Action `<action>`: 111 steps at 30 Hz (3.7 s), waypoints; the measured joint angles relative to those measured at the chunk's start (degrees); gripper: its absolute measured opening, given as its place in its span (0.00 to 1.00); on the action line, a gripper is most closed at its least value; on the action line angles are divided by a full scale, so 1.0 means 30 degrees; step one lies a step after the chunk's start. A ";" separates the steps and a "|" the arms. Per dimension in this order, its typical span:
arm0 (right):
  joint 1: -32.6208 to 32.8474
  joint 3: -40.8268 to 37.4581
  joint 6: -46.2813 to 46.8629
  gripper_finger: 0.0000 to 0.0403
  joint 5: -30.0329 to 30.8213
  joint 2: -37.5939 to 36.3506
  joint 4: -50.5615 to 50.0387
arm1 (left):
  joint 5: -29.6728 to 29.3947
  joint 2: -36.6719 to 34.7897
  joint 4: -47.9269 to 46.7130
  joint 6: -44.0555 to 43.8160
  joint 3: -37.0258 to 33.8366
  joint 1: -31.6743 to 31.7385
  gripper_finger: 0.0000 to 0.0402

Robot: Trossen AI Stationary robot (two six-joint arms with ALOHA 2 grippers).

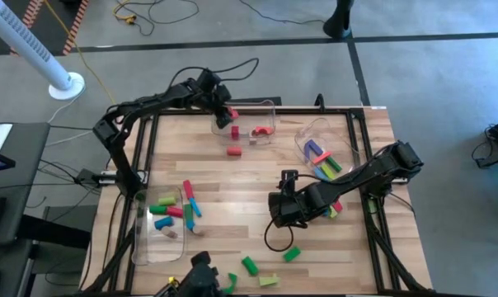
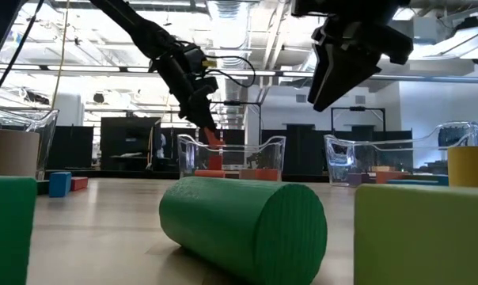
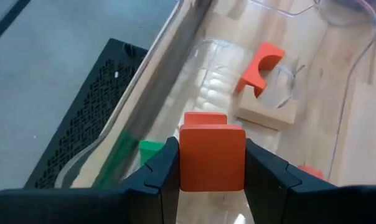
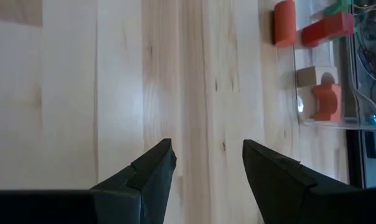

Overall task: Sort blocks by size
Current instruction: Put the orange arch block into the middle transparent bin, then put the light blue rectangular block into the right transparent bin

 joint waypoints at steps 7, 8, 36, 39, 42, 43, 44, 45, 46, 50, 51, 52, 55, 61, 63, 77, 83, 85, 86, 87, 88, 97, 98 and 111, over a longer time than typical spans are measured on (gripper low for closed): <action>0.0351 0.0007 0.0475 0.56 0.0036 0.0000 0.0421 | -0.0160 0.0000 0.0024 0.0699 0.0000 0.0080 0.33; 0.0447 0.0007 0.0520 0.56 0.0036 0.0000 0.0442 | -0.0160 0.0000 -0.0063 0.0734 0.0000 0.0091 0.33; 0.1035 0.0022 0.1180 0.56 0.0185 0.0007 0.0913 | 0.0415 -0.0051 -0.0741 0.0547 -0.0007 0.0073 0.53; 0.1035 0.0022 0.1192 0.56 0.0204 0.0007 0.0913 | 0.0512 -0.0383 -0.0828 0.0589 -0.0015 0.0020 0.53; 0.1035 0.0022 0.1117 0.56 0.0211 0.0007 0.0906 | 0.1639 -0.1168 -0.0941 0.0713 -0.0015 -0.0062 0.53; 0.1035 0.0022 0.1070 0.56 0.0218 0.0007 0.0906 | 0.2023 -0.1559 -0.0990 0.0823 -0.0022 -0.0146 0.53; 0.1035 0.0022 0.1061 0.56 0.0214 0.0007 0.0906 | 0.2395 -0.2018 -0.1061 0.0922 -0.0022 -0.0244 0.53; 0.1035 0.0022 0.1061 0.56 0.0215 0.0007 0.0906 | 0.2742 -0.2601 -0.1217 0.0972 -0.0022 -0.0337 0.53; 0.1035 0.0022 0.1058 0.56 0.0219 0.0007 0.0898 | 0.3137 -0.3227 -0.1413 0.0984 -0.0022 -0.0446 0.53; 0.1035 0.0022 0.0967 0.56 0.0211 0.0007 0.0899 | 0.4735 -0.5989 -0.2763 0.0822 -0.0022 -0.1407 0.53; 0.1035 0.0022 0.0936 0.56 0.0213 0.0007 0.0900 | 0.4892 -0.6742 -0.3196 0.0866 -0.0022 -0.1859 0.53; 0.1035 0.0022 0.0908 0.56 0.0219 0.0007 0.0906 | 0.4925 -0.7515 -0.3648 0.0963 -0.0022 -0.2398 0.53; 0.1035 0.0022 0.0812 0.56 0.0211 0.0015 0.0906 | 0.4755 -0.9694 -0.5107 0.1166 -0.0022 -0.4296 0.53; 0.1035 0.0022 0.0323 0.56 0.0211 0.0015 0.0946 | 0.1571 -1.3229 -0.6171 0.0402 -0.0785 -0.9865 0.53; 0.1035 0.0022 0.0043 0.56 0.0194 0.0015 0.1074 | 0.0521 -1.3924 -0.6204 0.0015 -0.1307 -1.1689 0.53; 0.1035 0.0022 -0.0805 0.56 -0.0376 0.0015 0.3030 | -0.4517 -1.4331 -0.5783 -0.2772 -0.4394 -1.7898 0.53; 0.1027 0.0022 -0.0863 0.56 -0.1056 0.0015 0.3625 | -0.4510 -1.4360 -0.5432 -0.3178 -0.5100 -1.8798 0.53; 0.1031 0.0022 -0.0863 0.56 -0.1064 0.0015 0.3670 | -0.4589 -1.4367 -0.5276 -0.3353 -0.5211 -1.9043 0.53; 0.1031 0.0022 -0.0863 0.56 -0.1064 0.0015 0.3723 | -0.4628 -1.4375 -0.5311 -0.3389 -0.5261 -1.9142 0.53; 0.1027 0.0022 -0.0863 0.56 -0.1064 0.0015 0.3777 | -0.4664 -1.4373 -0.5393 -0.3446 -0.5291 -1.9235 0.53; 0.1035 0.0022 -0.0876 0.56 -0.1064 0.0015 0.3874 | -0.4678 -1.4359 -0.5440 -0.3539 -0.5304 -1.9313 0.53; 0.1027 0.0022 -0.1611 0.56 -0.1441 0.0016 0.5518 | -0.4748 -1.4360 -0.5396 -0.4261 -0.5304 -2.0181 0.53; 0.1027 0.0022 -0.1761 0.56 -0.1691 0.0022 0.5965 | -0.4772 -1.4360 -0.5398 -0.4369 -0.5304 -2.0280 0.53; -0.0616 -0.0010 -0.5670 0.56 -0.5158 0.2142 1.2268 | -0.7169 -1.2106 -0.5637 -0.5369 -0.5304 -2.2798 0.53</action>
